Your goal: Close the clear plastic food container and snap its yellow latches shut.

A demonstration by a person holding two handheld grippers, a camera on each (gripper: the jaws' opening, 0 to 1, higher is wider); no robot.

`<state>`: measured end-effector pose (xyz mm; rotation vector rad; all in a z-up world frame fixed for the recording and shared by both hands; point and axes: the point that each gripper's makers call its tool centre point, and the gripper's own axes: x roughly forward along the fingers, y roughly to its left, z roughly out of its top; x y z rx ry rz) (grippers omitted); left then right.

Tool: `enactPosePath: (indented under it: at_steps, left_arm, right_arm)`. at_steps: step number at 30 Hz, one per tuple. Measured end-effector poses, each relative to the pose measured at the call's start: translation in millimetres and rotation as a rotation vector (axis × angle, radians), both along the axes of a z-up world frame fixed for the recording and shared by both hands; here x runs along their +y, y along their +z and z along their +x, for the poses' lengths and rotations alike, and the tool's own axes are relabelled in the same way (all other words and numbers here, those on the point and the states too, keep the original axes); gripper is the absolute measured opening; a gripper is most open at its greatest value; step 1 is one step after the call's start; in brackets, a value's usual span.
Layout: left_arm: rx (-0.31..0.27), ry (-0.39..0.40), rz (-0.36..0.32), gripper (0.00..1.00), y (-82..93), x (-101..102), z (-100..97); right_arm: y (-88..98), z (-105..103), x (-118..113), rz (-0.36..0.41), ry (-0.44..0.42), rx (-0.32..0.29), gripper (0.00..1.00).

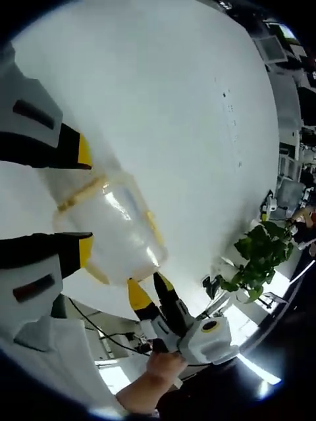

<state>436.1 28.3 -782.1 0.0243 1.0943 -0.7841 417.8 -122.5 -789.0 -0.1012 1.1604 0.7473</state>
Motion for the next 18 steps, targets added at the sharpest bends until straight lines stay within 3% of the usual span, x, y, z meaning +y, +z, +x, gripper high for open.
enactPosePath:
  at_steps: [3,8,18]
  left_arm:
    - [-0.021,-0.017,0.030,0.35,0.3,4.7,1.4]
    - [-0.068,-0.057,0.045,0.34,5.2,3.8,4.9]
    - [-0.109,-0.132,0.083,0.34,9.7,2.6,8.2]
  right_arm:
    - [-0.6,-3.6,-0.5,-0.003,0.018,0.011,0.33]
    - [2.8,-3.6,-0.1,-0.020,0.085,-0.023,0.33]
    - [6.5,-3.6,0.2,-0.044,0.187,-0.051,0.32]
